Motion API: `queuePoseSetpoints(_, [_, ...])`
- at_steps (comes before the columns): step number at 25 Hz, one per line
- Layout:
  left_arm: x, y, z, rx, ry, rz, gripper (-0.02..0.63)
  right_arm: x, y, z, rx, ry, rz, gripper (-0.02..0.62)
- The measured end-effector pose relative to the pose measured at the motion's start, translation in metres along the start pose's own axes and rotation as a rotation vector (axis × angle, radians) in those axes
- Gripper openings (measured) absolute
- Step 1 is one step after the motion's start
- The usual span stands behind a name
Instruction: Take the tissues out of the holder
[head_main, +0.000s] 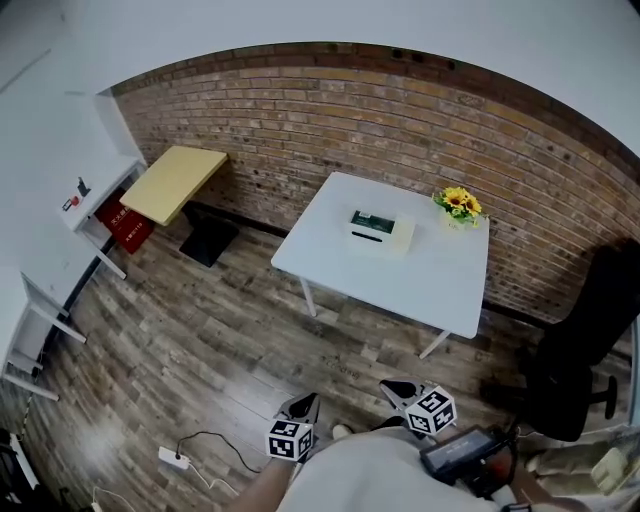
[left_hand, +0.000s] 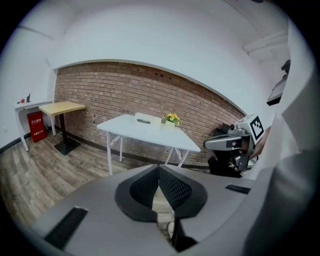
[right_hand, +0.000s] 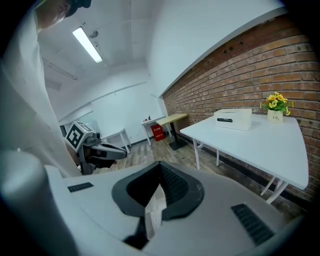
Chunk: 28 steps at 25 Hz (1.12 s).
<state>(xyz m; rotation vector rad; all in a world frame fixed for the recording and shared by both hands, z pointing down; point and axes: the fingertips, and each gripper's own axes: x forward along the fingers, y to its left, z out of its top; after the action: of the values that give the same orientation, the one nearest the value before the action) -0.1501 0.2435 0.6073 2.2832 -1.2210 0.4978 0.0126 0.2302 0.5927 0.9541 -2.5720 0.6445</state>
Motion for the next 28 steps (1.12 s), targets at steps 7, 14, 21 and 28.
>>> queuePoseSetpoints(7, [0.006, 0.001, 0.010, 0.007, -0.010, 0.014, 0.011, 0.006, -0.017, 0.004, -0.001, 0.010, -0.029, 0.006])
queuePoseSetpoints(14, [0.008, 0.006, 0.012, 0.008, -0.003, 0.018, 0.011, 0.010, -0.026, 0.009, 0.020, -0.002, -0.049, 0.006])
queuePoseSetpoints(21, [0.008, 0.012, 0.015, 0.018, -0.005, 0.009, 0.011, 0.012, -0.027, 0.010, 0.031, -0.007, -0.061, 0.006])
queuePoseSetpoints(28, [0.005, 0.019, 0.012, 0.014, -0.004, 0.004, 0.011, 0.016, -0.023, 0.009, 0.035, 0.001, -0.074, 0.006])
